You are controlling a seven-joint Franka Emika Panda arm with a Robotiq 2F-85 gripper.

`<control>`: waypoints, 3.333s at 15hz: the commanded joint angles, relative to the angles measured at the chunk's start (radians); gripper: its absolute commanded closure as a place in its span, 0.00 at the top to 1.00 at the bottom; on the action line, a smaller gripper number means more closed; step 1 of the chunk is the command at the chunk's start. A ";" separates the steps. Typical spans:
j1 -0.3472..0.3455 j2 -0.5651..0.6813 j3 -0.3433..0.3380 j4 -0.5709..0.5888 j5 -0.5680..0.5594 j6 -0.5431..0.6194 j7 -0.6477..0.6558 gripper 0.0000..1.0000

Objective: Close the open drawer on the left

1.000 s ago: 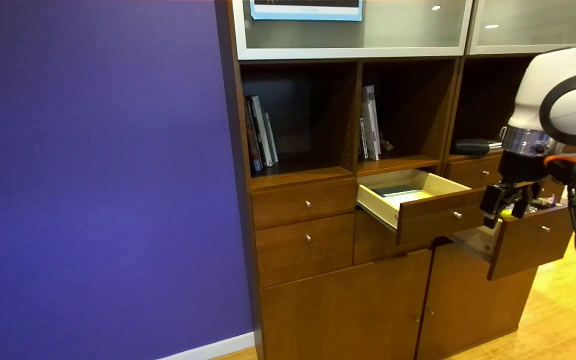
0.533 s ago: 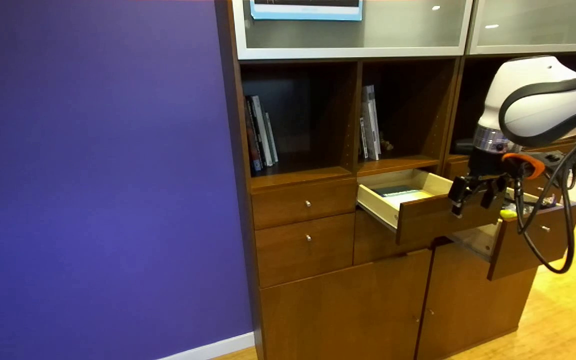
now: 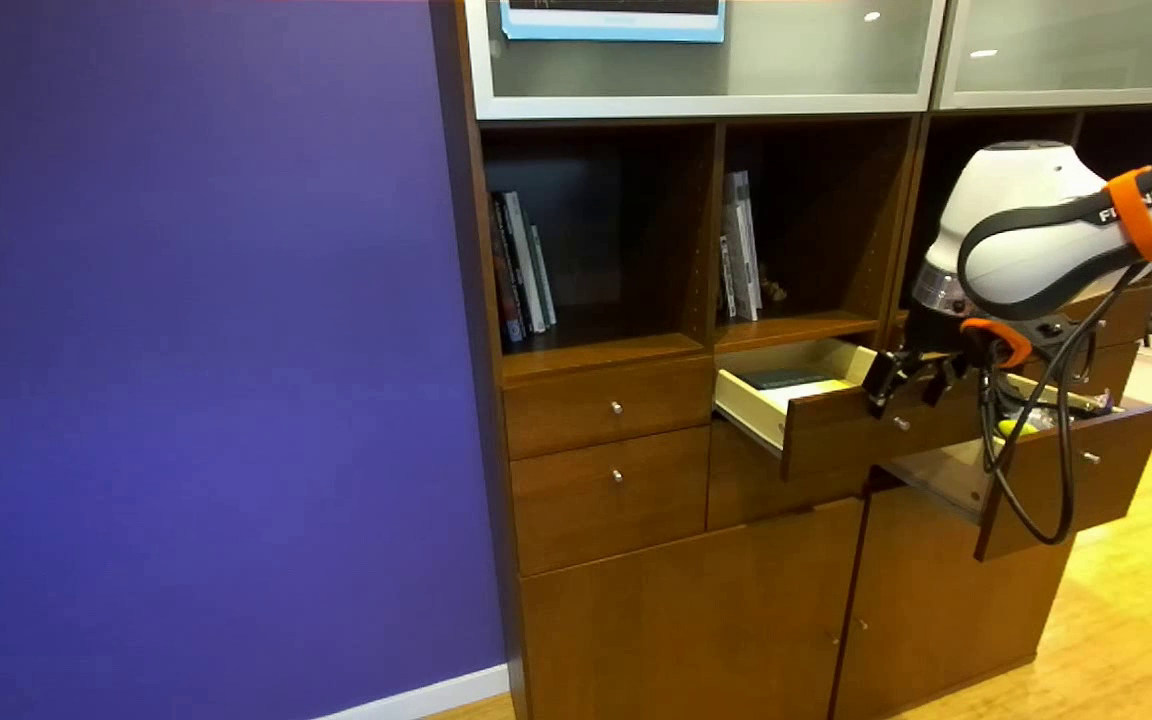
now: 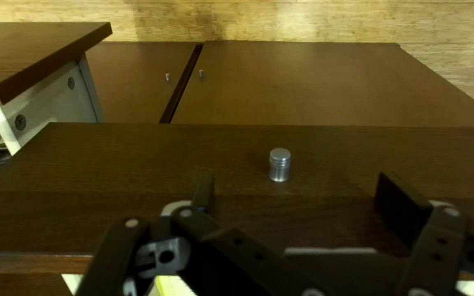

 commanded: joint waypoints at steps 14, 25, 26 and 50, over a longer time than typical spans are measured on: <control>0.013 0.330 -0.057 0.284 -0.106 0.285 0.081 1.00; 0.043 0.404 -0.084 0.374 -0.065 0.267 0.066 1.00; 0.045 0.391 -0.084 0.367 -0.063 0.228 0.068 1.00; -0.033 -0.177 -0.088 0.029 0.022 -0.310 -0.059 1.00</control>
